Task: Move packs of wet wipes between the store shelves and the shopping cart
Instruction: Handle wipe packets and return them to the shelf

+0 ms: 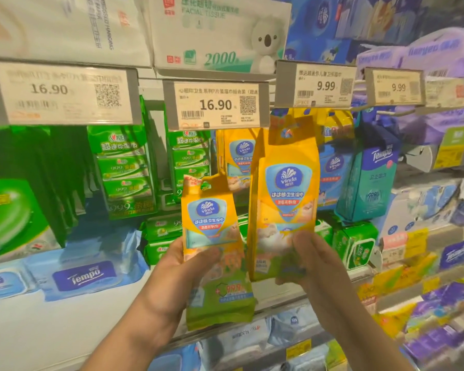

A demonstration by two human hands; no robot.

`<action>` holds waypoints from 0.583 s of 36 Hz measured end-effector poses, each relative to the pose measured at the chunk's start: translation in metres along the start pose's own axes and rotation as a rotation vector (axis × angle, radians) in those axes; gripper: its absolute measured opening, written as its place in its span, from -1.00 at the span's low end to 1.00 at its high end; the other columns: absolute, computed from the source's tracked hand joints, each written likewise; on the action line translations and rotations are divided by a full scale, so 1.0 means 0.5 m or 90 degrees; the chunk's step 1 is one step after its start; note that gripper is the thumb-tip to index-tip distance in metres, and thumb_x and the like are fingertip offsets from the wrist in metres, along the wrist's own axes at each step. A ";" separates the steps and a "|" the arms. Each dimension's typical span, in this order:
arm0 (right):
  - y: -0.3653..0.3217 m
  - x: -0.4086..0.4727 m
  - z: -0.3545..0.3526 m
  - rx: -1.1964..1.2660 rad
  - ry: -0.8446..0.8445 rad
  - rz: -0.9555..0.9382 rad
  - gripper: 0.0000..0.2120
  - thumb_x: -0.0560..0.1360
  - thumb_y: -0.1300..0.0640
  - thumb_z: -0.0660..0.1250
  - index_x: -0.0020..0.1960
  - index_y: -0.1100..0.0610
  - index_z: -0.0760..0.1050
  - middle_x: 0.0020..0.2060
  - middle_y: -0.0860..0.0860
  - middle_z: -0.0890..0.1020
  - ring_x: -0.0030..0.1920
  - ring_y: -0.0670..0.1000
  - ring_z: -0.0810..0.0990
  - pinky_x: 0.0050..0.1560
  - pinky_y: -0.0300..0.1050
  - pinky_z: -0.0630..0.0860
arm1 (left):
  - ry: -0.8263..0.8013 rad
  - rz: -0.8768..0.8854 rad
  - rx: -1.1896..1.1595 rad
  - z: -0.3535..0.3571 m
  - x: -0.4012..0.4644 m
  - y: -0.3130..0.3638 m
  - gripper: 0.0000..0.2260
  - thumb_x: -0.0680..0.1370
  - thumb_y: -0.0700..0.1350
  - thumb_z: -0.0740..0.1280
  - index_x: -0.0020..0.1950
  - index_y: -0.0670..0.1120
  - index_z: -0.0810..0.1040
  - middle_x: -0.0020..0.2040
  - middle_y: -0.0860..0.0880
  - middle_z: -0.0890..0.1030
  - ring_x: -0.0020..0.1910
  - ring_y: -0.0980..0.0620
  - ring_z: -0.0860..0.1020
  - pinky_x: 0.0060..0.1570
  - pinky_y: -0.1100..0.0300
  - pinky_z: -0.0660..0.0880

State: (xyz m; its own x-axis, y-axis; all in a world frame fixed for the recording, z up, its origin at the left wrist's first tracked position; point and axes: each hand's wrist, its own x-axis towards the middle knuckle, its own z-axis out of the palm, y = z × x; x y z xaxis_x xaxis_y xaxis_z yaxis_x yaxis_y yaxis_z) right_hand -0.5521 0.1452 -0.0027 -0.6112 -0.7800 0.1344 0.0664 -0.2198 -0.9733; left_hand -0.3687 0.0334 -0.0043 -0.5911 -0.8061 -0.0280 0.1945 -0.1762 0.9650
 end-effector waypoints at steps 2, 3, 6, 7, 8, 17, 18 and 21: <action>0.016 0.001 0.003 0.057 -0.013 0.031 -0.70 0.27 -0.19 0.62 -0.16 -0.01 0.69 -0.18 0.06 0.70 -0.24 0.14 0.68 -0.11 0.23 0.58 | 0.001 -0.002 -0.002 -0.002 -0.003 0.000 -0.49 0.32 -0.07 0.52 0.26 -0.13 0.61 0.12 -0.18 0.70 0.13 -0.23 0.66 0.29 -0.28 0.47; 0.021 0.002 0.007 0.084 -0.010 0.047 -0.65 0.28 -0.18 0.56 -0.06 0.03 0.70 -0.16 0.08 0.72 -0.24 0.17 0.68 -0.08 0.24 0.57 | 0.001 -0.002 -0.004 -0.003 -0.004 0.000 -0.49 0.31 -0.07 0.52 0.25 -0.13 0.61 0.12 -0.18 0.70 0.12 -0.23 0.66 0.29 -0.28 0.46; 0.025 0.009 0.022 0.106 0.007 0.065 -0.47 0.44 -0.15 0.35 0.23 0.22 0.58 0.00 0.23 0.72 -0.18 0.24 0.68 -0.06 0.19 0.60 | 0.007 0.002 -0.009 -0.006 -0.009 0.000 -0.59 0.37 -0.11 0.46 0.22 -0.11 0.63 0.12 -0.18 0.70 0.13 -0.23 0.66 0.29 -0.28 0.46; 0.026 0.014 0.027 0.101 0.013 0.064 -0.47 0.48 -0.16 0.32 0.24 0.23 0.57 0.02 0.25 0.71 -0.16 0.24 0.68 -0.08 0.15 0.62 | 0.006 0.004 -0.008 -0.006 -0.010 0.001 -0.62 0.38 -0.12 0.45 0.19 -0.09 0.65 0.12 -0.19 0.70 0.13 -0.23 0.66 0.29 -0.27 0.46; 0.026 0.020 0.032 0.099 0.022 0.062 -0.48 0.50 -0.17 0.31 0.22 0.23 0.59 0.01 0.25 0.71 -0.16 0.22 0.68 -0.12 0.12 0.62 | 0.005 0.005 -0.008 -0.007 -0.012 0.001 -0.65 0.38 -0.12 0.45 0.17 -0.08 0.66 0.12 -0.19 0.70 0.13 -0.23 0.66 0.30 -0.26 0.46; 0.004 0.093 0.085 -0.016 0.063 0.068 -0.69 0.65 -0.11 0.28 0.09 0.12 0.61 0.04 0.21 0.68 -0.26 0.10 0.74 -0.15 0.03 0.71 | 0.004 0.022 0.010 -0.021 -0.032 0.004 -0.53 0.35 -0.06 0.50 0.26 -0.07 0.60 0.14 -0.16 0.69 0.17 -0.24 0.63 0.29 -0.22 0.48; 0.004 0.104 0.092 0.009 0.070 0.086 -0.66 0.63 -0.14 0.30 0.09 0.14 0.61 0.04 0.20 0.68 -0.28 0.11 0.73 -0.15 0.04 0.71 | 0.006 0.024 0.010 -0.024 -0.033 0.003 -0.55 0.36 -0.07 0.49 0.25 -0.06 0.60 0.13 -0.16 0.70 0.16 -0.24 0.64 0.26 -0.19 0.51; 0.003 0.140 0.112 0.055 0.087 0.136 -0.52 0.57 -0.21 0.35 0.14 0.21 0.61 0.07 0.22 0.70 -0.31 0.13 0.69 -0.19 0.01 0.68 | 0.003 0.031 0.008 -0.032 -0.038 0.000 -0.58 0.37 -0.12 0.46 0.23 -0.07 0.60 0.10 -0.16 0.71 0.08 -0.17 0.68 0.04 0.04 0.63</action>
State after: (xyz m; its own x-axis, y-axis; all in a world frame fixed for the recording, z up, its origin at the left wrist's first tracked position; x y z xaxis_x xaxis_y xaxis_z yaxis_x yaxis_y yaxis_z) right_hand -0.5506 0.0574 0.0158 -0.6768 -0.7287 -0.1048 0.2687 -0.1121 -0.9567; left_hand -0.3450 0.0395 -0.0082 -0.5774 -0.8163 0.0179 0.2134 -0.1297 0.9683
